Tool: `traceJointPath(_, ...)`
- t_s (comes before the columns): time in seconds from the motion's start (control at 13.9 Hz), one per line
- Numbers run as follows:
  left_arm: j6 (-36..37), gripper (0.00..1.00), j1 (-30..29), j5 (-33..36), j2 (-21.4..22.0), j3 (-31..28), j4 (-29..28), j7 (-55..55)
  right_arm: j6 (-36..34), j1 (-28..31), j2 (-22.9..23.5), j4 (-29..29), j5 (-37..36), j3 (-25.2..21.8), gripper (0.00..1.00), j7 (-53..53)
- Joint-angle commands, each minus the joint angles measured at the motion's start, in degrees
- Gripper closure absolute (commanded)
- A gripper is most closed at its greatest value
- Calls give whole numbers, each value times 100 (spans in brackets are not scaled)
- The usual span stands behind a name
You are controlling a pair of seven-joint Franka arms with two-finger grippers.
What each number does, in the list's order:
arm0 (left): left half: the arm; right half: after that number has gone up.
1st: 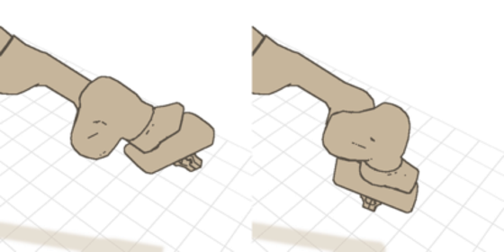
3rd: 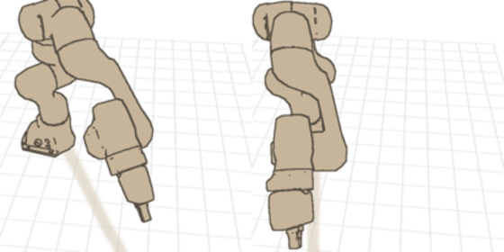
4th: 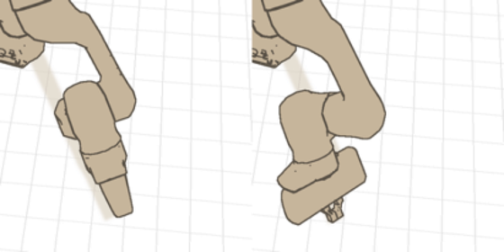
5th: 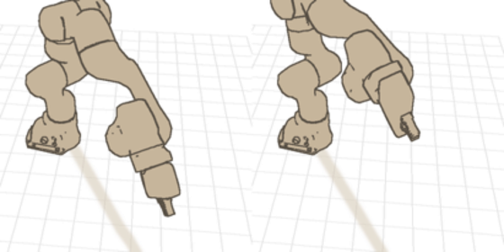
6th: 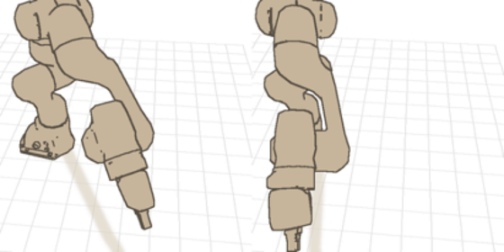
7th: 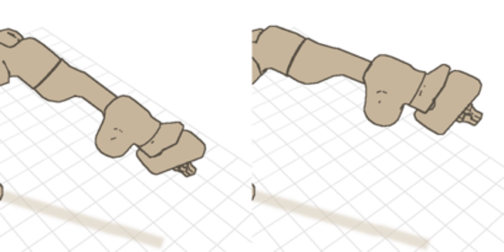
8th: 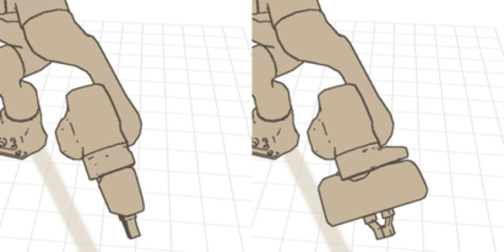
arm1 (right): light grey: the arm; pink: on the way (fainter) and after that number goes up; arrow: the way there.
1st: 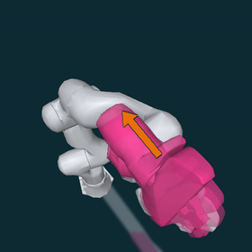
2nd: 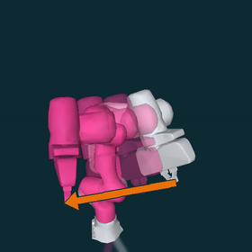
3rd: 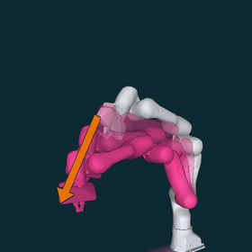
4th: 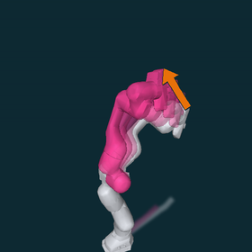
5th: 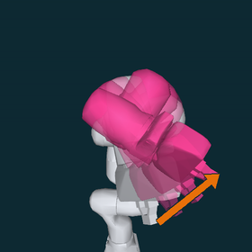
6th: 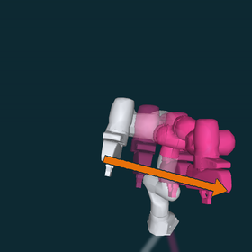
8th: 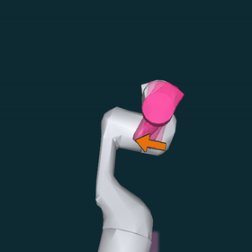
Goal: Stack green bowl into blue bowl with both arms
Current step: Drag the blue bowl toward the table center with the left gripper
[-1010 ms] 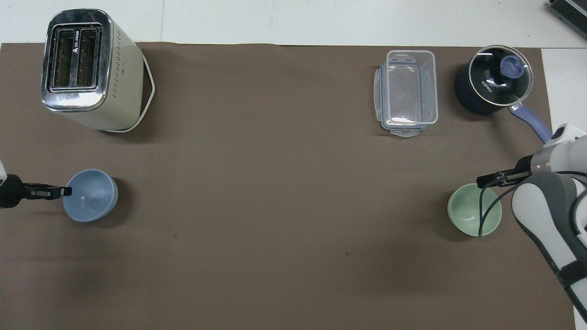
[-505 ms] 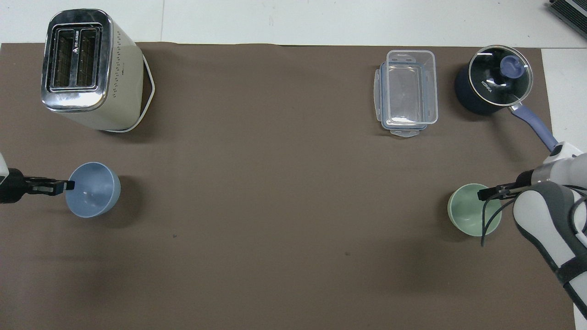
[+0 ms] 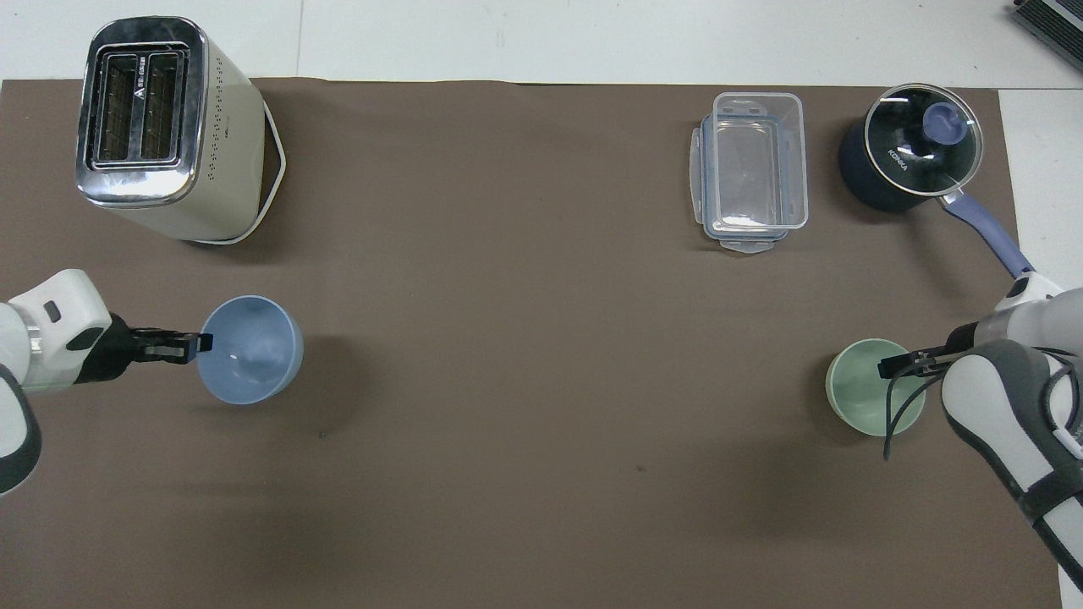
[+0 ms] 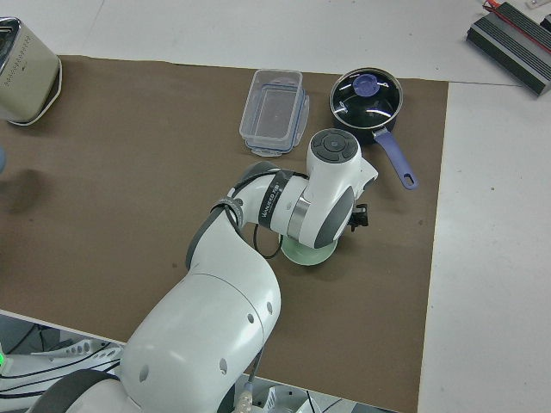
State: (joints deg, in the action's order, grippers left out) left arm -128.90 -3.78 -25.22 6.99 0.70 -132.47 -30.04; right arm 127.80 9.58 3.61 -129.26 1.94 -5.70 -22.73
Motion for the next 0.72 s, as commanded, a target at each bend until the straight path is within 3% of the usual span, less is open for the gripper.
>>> traceJointPath(0.0,-565,100,823,61,163,-61,-315,1127,131,105,-18,-81,140,43,48,-205)
traceJointPath(0.14,-872,100,1429,402,75,-61,-315,2128,131,105,-18,-81,140,43,66,-205)
traceJointPath(0.36,-1198,100,2239,1034,-110,-61,-297,3790,131,105,-18,-81,140,43,86,-162)
traceJointPath(0.43,-1242,100,2459,1246,-162,-61,-271,4204,131,96,-18,-81,140,43,100,-109)
traceJointPath(0.65,-1602,100,3127,1650,-434,-61,-218,5417,61,70,34,6,131,43,100,93)
